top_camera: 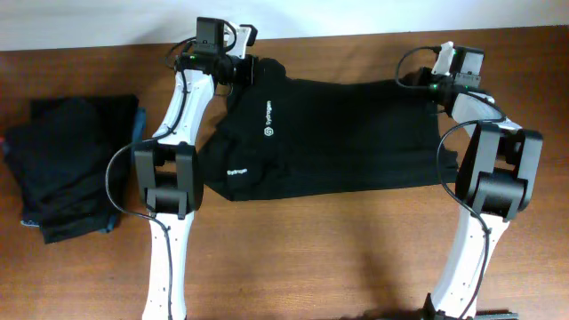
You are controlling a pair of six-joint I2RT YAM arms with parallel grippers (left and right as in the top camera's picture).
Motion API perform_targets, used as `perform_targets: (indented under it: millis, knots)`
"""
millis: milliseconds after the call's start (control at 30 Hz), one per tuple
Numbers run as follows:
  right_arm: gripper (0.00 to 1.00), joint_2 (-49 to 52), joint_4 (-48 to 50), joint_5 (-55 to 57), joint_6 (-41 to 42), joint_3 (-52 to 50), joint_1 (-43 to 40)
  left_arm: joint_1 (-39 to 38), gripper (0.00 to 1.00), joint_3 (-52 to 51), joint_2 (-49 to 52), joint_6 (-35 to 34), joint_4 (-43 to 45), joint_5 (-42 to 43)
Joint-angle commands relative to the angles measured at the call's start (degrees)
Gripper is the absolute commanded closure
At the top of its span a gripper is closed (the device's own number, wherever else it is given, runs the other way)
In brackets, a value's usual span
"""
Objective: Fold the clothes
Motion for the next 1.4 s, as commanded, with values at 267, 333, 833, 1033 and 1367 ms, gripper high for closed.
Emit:
perform_targets:
  millis: [267, 333, 833, 1033, 1367]
  knots:
    - [0.96, -2.38, -0.33, -2.86, 3.52, 0.15, -1.44, 0.26, 0.99, 1.38, -1.7, 0.74, -5.53, 0.68]
    - [0.94, -2.86, -1.09, -3.17, 3.52, 0.15, -1.42, 0.26, 1.0, 1.38, -2.75, 0.92, -5.79, 0.68]
    - [0.94, -9.22, -8.39, -4.63, 3.52, 0.15, -1.44, 0.37, 1.0, 1.38, -9.22, 2.25, -17.38, 0.87]
    - [0.91, -11.98, -14.84, -4.63, 3.52, 0.15, -1.75, 0.55, 1.0, 1.38, -9.53, 2.91, -21.77, 2.49]
    - [0.91, -12.7, -27.47, -4.42, 3.5, 0.15, -4.13, 1.64, 1.0, 1.38, -9.73, 4.46, -30.23, 2.4]
